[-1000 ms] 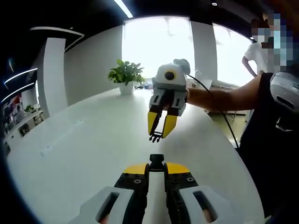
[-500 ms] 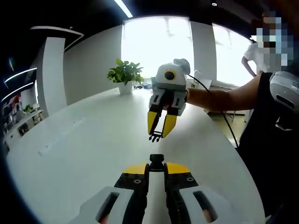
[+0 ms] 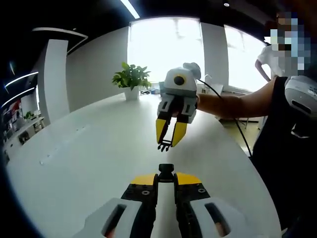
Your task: Snap the two parts of the plastic buckle together until the buckle closes and remains connected.
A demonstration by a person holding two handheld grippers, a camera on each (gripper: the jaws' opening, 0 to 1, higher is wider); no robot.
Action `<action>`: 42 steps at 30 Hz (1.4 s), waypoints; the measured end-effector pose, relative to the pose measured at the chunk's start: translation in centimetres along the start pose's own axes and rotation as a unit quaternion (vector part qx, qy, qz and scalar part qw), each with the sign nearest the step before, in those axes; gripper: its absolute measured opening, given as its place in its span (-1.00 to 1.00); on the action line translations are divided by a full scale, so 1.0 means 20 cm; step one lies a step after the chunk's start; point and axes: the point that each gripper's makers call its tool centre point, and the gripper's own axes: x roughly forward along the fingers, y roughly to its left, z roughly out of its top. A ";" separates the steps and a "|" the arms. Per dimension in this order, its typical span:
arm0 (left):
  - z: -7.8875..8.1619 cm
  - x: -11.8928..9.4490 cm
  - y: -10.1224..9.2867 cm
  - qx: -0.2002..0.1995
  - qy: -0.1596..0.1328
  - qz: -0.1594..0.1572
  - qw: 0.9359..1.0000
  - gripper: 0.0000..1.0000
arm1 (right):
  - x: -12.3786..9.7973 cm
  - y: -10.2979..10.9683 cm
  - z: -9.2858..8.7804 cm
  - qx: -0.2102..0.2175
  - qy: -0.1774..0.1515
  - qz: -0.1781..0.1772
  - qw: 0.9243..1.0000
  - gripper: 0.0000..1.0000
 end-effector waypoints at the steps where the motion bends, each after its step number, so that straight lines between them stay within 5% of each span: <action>1: 0.00 0.00 0.00 0.000 0.000 0.000 1.000 -0.79 | 0.00 0.00 0.00 0.000 0.000 0.000 1.000 -0.77; 42: -0.04 0.05 -0.01 -0.001 0.002 -0.010 1.000 -0.79 | 0.02 0.03 -0.07 0.010 0.001 0.007 1.000 -0.77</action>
